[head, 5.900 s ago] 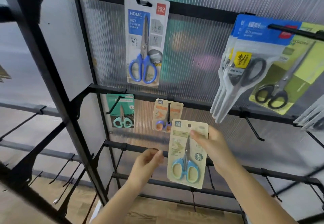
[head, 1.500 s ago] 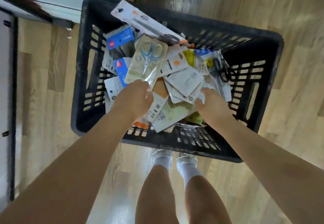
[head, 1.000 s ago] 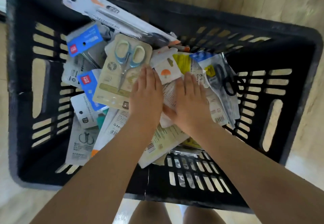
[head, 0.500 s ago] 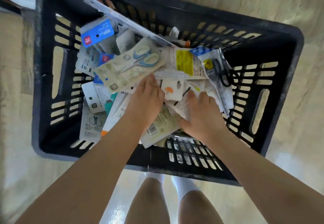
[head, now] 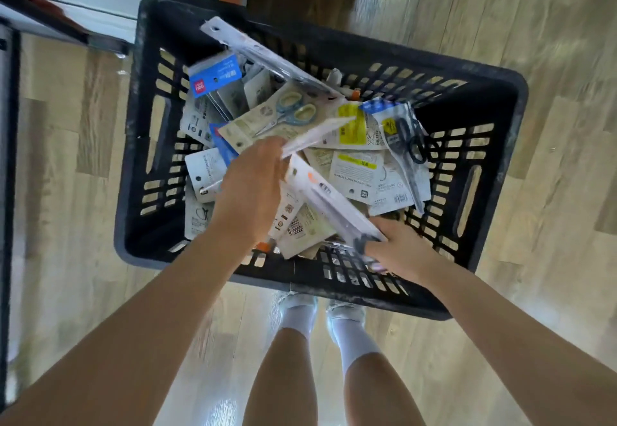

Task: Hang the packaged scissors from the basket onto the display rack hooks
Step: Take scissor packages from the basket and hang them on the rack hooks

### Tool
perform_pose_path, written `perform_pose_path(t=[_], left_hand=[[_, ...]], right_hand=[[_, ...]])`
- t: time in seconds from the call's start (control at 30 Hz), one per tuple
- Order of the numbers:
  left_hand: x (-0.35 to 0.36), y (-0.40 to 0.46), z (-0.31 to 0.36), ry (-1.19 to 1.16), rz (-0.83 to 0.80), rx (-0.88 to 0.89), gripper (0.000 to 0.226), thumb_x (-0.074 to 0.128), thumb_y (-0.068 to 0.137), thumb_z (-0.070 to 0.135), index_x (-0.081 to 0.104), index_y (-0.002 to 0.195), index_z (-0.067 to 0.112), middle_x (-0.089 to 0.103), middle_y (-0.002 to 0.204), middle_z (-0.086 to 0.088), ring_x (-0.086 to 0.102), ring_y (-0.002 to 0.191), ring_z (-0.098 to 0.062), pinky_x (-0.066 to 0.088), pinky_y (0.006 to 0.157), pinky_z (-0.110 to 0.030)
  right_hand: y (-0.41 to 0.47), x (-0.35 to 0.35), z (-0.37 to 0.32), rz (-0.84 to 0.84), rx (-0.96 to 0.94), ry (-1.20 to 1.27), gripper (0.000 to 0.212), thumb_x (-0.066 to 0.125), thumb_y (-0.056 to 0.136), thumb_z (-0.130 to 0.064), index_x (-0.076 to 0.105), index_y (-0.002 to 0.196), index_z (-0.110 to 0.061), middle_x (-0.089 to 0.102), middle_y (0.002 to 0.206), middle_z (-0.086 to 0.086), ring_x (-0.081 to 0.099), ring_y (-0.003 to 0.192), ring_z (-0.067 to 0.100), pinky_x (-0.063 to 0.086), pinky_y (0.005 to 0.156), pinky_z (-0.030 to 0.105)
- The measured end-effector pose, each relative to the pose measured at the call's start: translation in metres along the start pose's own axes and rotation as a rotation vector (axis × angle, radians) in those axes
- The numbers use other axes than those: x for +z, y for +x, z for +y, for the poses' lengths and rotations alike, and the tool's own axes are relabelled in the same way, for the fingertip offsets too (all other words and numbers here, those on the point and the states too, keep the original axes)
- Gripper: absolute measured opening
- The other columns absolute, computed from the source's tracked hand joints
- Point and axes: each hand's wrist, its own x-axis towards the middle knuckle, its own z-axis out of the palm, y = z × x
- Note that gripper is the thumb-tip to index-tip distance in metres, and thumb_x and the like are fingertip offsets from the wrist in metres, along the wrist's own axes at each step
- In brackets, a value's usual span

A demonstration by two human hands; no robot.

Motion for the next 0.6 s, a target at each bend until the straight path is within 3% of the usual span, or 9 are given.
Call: perform_pose_path(t=[0.07,0.17,0.27,0.37,0.5,0.6], left_hand=[[-0.015,0.001,0.001,-0.114,0.044,-0.080,0.021,0.030,0.103,0.016,0.049,0.111,0.012,0.053,0.084,-0.002,0.051,0.071,-0.018,0.041,0.059,-0.031],[-0.032,0.001,-0.002,-0.279,0.130,-0.262,0.015,0.027,0.104,0.018,0.041,0.103,0.013,0.044,0.072,0.006,0.043,0.059,-0.009,0.038,0.043,-0.015],[-0.042,-0.001,-0.008,-0.450,0.195,-0.388,0.020,0.028,0.104,0.016,0.046,0.109,0.008,0.044,0.075,0.009,0.039,0.061,-0.001,0.037,0.047,-0.005],[-0.044,-0.003,-0.017,-0.586,0.168,-0.495,0.021,0.031,0.102,0.016,0.048,0.091,0.020,0.051,0.080,0.007,0.043,0.067,-0.004,0.038,0.061,-0.015],[-0.037,-0.009,-0.024,-0.840,0.056,-0.741,0.025,0.035,0.101,0.017,0.059,0.105,0.019,0.065,0.103,-0.002,0.059,0.086,-0.017,0.050,0.081,-0.036],[-0.030,-0.015,-0.020,-0.984,-0.019,-0.845,0.029,0.035,0.101,0.015,0.062,0.092,0.022,0.067,0.101,-0.003,0.059,0.097,-0.024,0.046,0.097,-0.048]], right_hand=[[-0.009,-0.002,-0.002,-0.033,0.074,0.159,0.021,0.052,0.089,-0.001,0.064,0.100,-0.015,0.064,0.093,0.021,0.053,0.075,0.024,0.047,0.068,0.037],[-0.023,-0.009,-0.008,-0.065,0.113,0.343,0.029,0.054,0.086,0.006,0.067,0.096,-0.017,0.067,0.098,0.014,0.060,0.089,0.029,0.046,0.083,0.037],[-0.035,-0.017,-0.018,-0.073,0.111,0.544,0.031,0.052,0.085,0.008,0.065,0.100,-0.016,0.069,0.105,0.013,0.064,0.100,0.030,0.047,0.094,0.045],[-0.043,-0.025,-0.027,-0.114,0.058,0.668,0.031,0.049,0.087,0.008,0.061,0.106,-0.013,0.068,0.107,0.015,0.065,0.101,0.031,0.049,0.093,0.044],[-0.046,-0.029,-0.034,-0.132,0.008,0.762,0.026,0.050,0.088,0.002,0.061,0.104,-0.015,0.070,0.103,0.013,0.067,0.094,0.029,0.053,0.085,0.041],[-0.044,-0.027,-0.033,-0.152,-0.020,0.761,0.022,0.053,0.090,-0.010,0.061,0.110,-0.014,0.070,0.106,0.013,0.067,0.097,0.030,0.053,0.088,0.044]])
